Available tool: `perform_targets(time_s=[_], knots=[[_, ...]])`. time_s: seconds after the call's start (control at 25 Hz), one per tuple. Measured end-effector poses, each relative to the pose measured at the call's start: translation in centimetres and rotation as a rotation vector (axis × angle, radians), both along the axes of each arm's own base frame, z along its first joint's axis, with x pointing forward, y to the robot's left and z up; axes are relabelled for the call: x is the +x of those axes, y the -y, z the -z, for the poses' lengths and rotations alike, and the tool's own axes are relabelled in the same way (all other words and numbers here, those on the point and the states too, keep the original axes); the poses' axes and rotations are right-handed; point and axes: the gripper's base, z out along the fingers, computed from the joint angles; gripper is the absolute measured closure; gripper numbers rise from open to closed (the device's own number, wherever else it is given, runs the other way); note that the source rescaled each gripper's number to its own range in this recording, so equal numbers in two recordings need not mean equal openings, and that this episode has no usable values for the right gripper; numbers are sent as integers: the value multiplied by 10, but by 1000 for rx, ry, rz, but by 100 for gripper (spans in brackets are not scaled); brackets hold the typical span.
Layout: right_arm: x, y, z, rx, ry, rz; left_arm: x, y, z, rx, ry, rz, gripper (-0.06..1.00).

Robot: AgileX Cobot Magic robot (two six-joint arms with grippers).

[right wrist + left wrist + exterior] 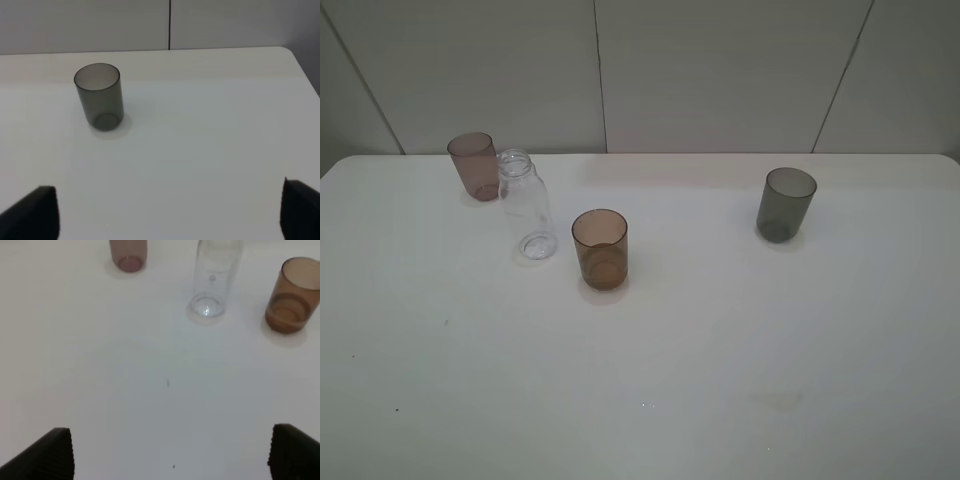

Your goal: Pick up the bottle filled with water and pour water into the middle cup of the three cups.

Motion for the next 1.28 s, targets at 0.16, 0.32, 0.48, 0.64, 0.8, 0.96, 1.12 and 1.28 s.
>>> perform_targets(time_s=[0.16,0.32,0.48,0.64,0.8,0.96,1.12,1.28], knots=[[0,0,0,0,0,0,1,1,0,-7,12,11,-6],[0,0,0,0,0,0,1,2,0,-7,14,13,-6],[0,0,0,0,0,0,1,2,0,-7,14,-23,-6],[0,0,0,0,0,0,1,2,0,-6,15,-121,-6],[0,0,0,0,0,0,1,3,0,-5,15,-202,-6],[0,0,0,0,0,0,1,3,0,-5,15,-261,-6],[0,0,0,0,0,0,1,4,0,-6,15,-261,-6],[0,0,0,0,0,0,1,4,0,-6,15,-261,-6]])
